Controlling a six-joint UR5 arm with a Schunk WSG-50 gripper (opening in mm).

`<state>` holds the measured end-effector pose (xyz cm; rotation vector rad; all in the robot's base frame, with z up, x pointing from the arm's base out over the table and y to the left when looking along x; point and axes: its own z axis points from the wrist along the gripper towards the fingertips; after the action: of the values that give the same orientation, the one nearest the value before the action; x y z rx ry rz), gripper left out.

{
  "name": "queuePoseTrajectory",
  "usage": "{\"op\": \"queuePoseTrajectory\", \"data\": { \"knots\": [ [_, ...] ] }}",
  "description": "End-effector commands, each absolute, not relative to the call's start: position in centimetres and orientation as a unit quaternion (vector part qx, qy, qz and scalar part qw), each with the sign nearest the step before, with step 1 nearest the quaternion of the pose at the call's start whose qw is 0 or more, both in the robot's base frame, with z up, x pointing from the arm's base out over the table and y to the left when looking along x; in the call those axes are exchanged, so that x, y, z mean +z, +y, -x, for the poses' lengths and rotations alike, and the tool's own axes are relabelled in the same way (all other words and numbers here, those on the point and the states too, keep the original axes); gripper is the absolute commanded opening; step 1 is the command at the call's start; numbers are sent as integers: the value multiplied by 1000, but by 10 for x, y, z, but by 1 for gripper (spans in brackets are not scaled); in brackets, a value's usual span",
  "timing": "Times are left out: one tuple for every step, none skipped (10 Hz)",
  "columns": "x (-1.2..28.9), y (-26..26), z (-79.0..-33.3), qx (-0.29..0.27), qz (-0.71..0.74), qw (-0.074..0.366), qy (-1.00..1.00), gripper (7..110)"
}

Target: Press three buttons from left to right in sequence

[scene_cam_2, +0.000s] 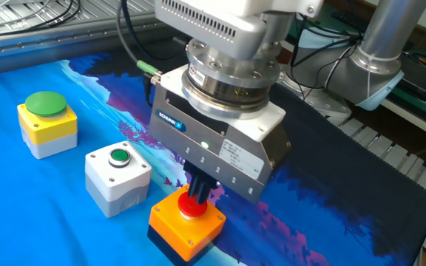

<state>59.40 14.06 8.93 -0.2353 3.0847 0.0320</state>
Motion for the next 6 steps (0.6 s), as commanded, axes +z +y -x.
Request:
{"op": "queuePoseTrajectory", "data": {
  "knots": [
    [87, 141, -596, 20, 79, 31, 996, 7],
    [86, 138, -597, 14, 81, 32, 996, 7],
    [84, 137, -599, 14, 81, 34, 996, 7],
    [82, 137, -601, 13, 82, 36, 996, 7],
    [80, 137, -602, 13, 82, 37, 996, 7],
    [80, 137, -602, 13, 81, 38, 996, 7]
  ]
}}
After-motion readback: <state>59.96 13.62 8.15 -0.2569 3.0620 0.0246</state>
